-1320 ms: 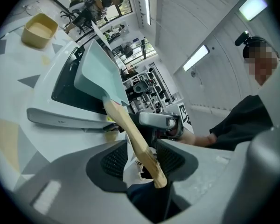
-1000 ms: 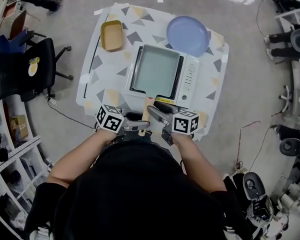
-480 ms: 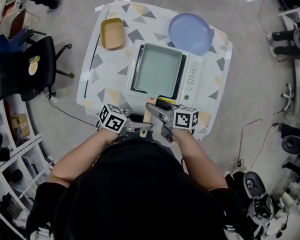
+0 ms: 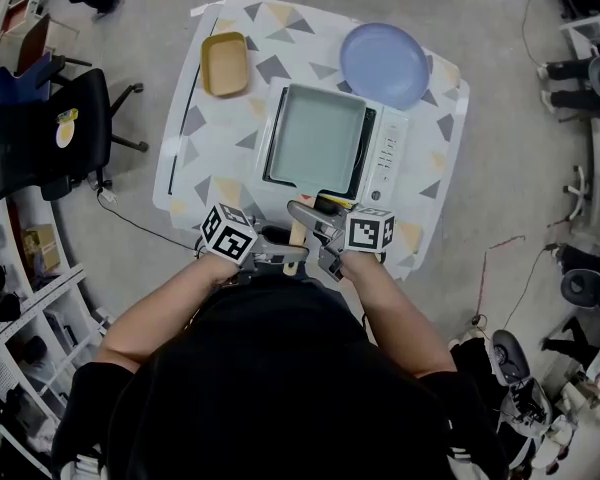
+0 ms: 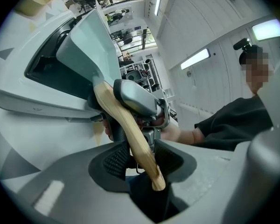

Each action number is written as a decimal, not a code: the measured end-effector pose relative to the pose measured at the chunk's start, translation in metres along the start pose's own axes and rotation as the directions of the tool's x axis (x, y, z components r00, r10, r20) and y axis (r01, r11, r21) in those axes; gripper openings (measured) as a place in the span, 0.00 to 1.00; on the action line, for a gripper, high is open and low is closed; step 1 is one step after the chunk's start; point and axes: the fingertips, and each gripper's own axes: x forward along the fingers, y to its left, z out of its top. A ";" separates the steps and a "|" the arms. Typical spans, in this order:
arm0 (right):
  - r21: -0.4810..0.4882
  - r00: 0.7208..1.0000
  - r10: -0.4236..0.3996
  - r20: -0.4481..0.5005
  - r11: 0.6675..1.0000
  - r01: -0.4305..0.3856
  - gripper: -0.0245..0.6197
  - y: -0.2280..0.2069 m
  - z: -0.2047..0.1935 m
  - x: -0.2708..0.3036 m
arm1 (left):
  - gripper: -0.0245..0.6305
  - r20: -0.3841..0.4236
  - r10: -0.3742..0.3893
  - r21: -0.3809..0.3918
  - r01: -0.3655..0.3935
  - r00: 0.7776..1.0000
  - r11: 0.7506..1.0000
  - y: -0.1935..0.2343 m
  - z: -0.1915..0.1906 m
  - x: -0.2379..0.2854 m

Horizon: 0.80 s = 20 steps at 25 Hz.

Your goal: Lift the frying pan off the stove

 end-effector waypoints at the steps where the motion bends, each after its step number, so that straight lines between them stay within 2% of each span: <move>1: 0.006 1.000 0.007 0.001 1.000 -0.007 0.45 0.001 0.000 0.002 | 0.30 -0.002 -0.002 0.000 0.002 1.000 1.000 0.000 0.000 0.000; 20: 0.044 0.999 0.043 0.004 0.998 -0.043 0.42 -0.001 0.000 0.004 | 0.29 -0.051 -0.016 0.001 0.016 0.999 1.000 0.000 -0.001 0.002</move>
